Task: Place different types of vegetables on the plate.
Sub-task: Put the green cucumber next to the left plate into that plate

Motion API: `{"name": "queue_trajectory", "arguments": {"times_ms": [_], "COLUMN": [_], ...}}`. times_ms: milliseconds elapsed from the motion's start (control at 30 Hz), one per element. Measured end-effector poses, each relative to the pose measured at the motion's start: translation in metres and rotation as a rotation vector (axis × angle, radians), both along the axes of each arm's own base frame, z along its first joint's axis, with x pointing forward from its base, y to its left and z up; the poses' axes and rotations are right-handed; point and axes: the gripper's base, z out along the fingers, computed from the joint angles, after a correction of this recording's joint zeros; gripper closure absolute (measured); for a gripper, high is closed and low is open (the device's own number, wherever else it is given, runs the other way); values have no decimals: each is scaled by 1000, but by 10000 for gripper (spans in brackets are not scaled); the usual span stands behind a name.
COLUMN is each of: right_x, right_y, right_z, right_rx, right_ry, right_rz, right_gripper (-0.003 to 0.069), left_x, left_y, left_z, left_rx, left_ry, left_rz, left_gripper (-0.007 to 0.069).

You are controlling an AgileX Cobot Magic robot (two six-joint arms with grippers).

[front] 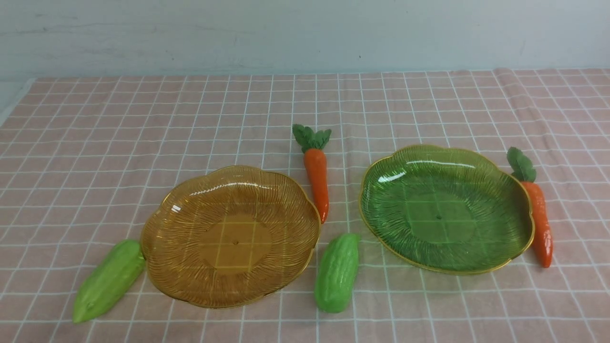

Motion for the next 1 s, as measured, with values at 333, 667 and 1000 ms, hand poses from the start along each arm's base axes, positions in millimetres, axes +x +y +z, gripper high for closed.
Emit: {"name": "queue_trajectory", "arguments": {"times_ms": [333, 667, 1000], "right_x": [0, 0, 0], "right_y": [0, 0, 0], "right_z": [0, 0, 1], "right_rx": [0, 0, 13], "right_ry": [0, 0, -15], "right_rz": [0, 0, -3], "right_gripper": [674, 674, 674], "left_x": [0, 3, 4], "left_y": [0, -6, 3], "left_z": [0, 13, 34], "left_rx": [3, -452, -854], "left_ry": [0, -119, -345], "left_rz": [0, 38, 132], "left_gripper": [628, 628, 628]}}
